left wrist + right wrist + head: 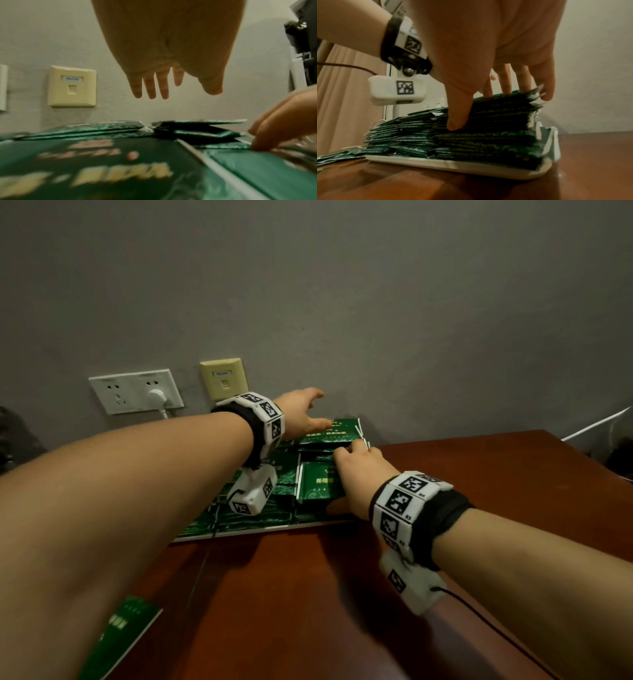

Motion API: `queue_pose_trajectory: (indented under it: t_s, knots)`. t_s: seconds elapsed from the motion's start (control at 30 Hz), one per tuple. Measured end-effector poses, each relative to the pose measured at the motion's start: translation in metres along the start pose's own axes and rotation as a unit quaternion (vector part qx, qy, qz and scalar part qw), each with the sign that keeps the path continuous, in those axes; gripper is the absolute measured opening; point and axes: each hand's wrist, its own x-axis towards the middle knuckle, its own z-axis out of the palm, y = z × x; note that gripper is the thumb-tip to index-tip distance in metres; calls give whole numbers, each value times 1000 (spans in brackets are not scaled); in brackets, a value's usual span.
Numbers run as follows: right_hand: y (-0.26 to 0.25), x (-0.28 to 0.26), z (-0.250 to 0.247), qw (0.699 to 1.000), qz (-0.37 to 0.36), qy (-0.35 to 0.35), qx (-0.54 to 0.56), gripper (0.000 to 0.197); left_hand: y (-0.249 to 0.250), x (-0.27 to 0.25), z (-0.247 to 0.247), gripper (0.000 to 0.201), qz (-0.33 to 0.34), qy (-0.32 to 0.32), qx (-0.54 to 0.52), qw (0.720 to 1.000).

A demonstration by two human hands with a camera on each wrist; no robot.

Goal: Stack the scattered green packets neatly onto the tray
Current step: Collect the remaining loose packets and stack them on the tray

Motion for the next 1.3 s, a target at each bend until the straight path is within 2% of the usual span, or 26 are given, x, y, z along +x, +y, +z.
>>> queue_pose_trajectory:
  t_s: [0.2, 0.33, 0.43, 0.53, 0.73, 0.8, 0.9, 1.03, 1.07, 1.2, 1.3]
  knots:
    - [-15, -10, -5, 999, 15, 31, -8, 81, -29, -57, -3, 71, -22, 3, 38, 999]
    - [-31, -24, -5, 997, 28, 42, -58, 86, -55, -108, -9, 69, -42, 15, 45, 998]
    - [-48, -38, -2, 994, 31, 75, -69, 87, -76, -151, -15, 66, -67, 25, 47, 996]
    - [-72, -56, 6, 991, 6, 95, -91, 89, -97, -196, -20, 60, -98, 40, 56, 993]
    - [-136, -86, 26, 987, -75, 86, -115, 83, -144, -292, -17, 59, -164, 23, 90, 982]
    - [-166, -93, 33, 986, -111, 65, -109, 81, -160, -324, -11, 65, -204, 8, 104, 973]
    - [-212, -96, 46, 984, -149, 5, -100, 81, -178, -359, -1, 91, -271, -33, 111, 956]
    - [-261, -90, 65, 987, -140, -54, -64, 93, -192, -381, 20, 111, -312, -80, 90, 943]
    - [-272, -88, 72, 988, -129, -70, -50, 99, -195, -384, 25, 109, -315, -81, 80, 942]
    - [-314, -79, 97, 986, -103, -120, -46, 129, -225, -386, 24, 74, -355, -50, 50, 932]
    - [-335, -70, 107, 982, -95, -141, -84, 146, -260, -387, 20, 64, -399, -20, 74, 914]
